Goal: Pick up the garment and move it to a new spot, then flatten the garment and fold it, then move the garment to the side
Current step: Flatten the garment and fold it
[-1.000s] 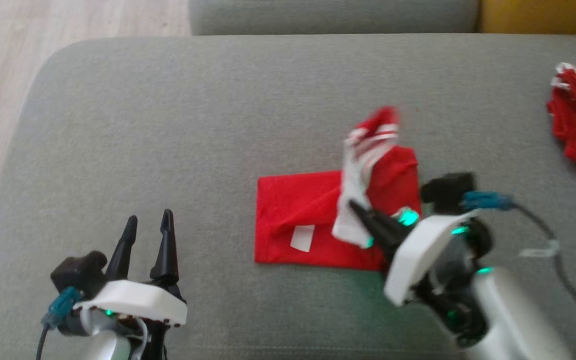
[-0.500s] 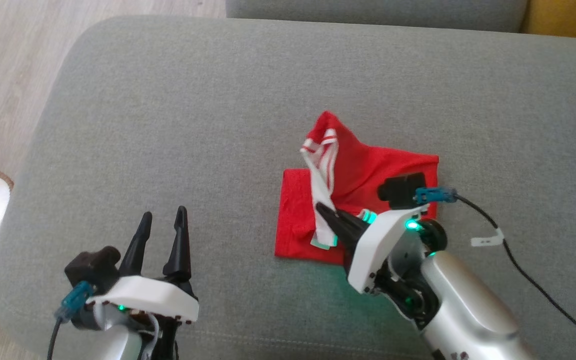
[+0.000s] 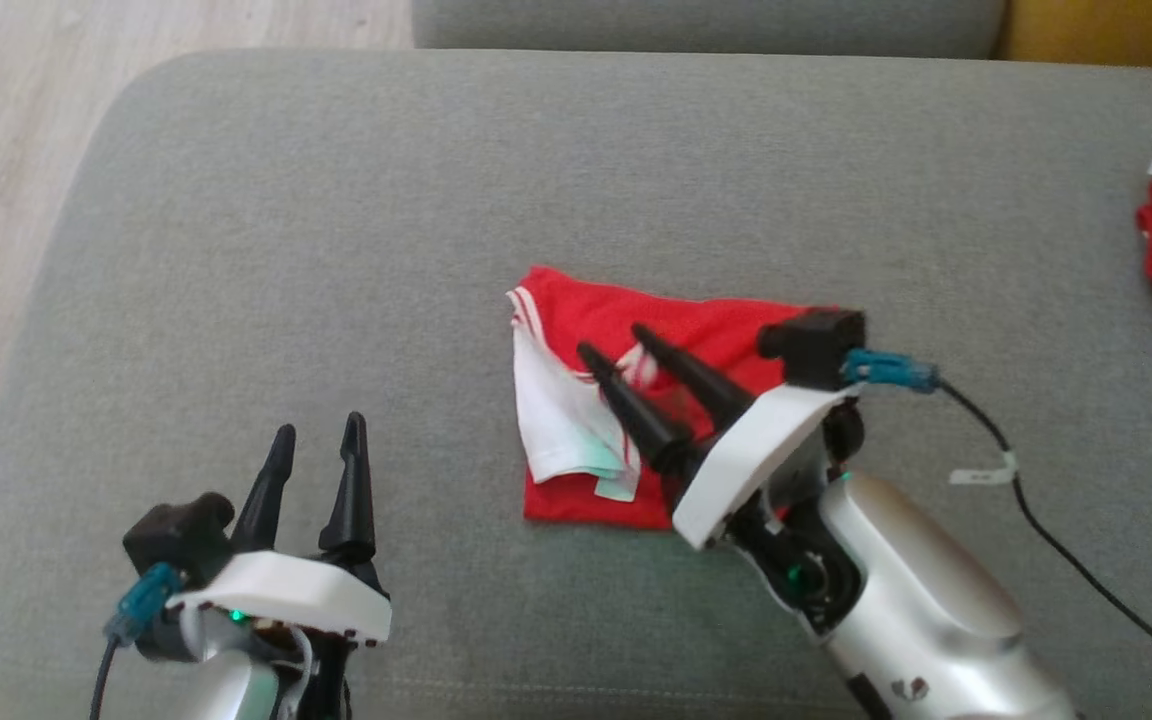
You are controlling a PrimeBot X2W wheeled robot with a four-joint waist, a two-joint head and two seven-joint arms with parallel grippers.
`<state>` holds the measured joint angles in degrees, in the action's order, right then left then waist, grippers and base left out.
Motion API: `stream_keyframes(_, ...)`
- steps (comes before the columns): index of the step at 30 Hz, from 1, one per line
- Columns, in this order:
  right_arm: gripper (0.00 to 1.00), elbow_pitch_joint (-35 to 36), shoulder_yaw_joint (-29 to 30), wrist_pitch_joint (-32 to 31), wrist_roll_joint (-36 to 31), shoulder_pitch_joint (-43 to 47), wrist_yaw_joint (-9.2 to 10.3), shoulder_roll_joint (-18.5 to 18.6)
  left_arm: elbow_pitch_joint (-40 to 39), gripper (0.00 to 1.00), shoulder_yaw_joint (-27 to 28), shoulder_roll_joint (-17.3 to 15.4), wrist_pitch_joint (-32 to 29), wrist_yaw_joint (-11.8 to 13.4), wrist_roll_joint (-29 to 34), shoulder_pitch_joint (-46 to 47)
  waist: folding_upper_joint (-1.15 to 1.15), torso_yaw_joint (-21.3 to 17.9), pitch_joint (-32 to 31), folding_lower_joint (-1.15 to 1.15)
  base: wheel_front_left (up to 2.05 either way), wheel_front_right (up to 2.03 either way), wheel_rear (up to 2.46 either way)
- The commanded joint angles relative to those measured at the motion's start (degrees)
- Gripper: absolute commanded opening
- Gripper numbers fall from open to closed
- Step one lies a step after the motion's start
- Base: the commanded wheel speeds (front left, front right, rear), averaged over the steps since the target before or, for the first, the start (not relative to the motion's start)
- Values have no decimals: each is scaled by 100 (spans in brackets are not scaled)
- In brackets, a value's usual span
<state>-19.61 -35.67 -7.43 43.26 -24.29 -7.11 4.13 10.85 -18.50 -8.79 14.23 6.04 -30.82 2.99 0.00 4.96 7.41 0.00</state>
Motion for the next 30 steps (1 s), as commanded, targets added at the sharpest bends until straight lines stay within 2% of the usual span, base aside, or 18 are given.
stream_keyframes(1,100,266,37,122,-52,-163,-37,-124,-176,100,210,-49,69,-24,43,191,0,-57,-3,0,0,0,0)
stream_keyframes(5,100,444,436,407,-511,-106,-37,-114,-204,100,215,-56,70,-17,55,180,0,-165,12,0,0,0,0)
stream_keyframes(14,100,753,1330,458,-1064,294,-37,-95,-205,100,207,-77,71,-1,52,234,0,-278,43,0,0,0,0)
stream_keyframes(23,100,1015,2307,1167,-2191,904,-37,-91,-278,100,179,-85,73,-21,101,308,0,-297,-113,0,0,0,0)
stream_keyframes(30,100,1219,2696,1482,-2865,1364,-37,-113,-312,100,156,-46,74,-9,164,306,0,-334,-275,0,0,0,0)
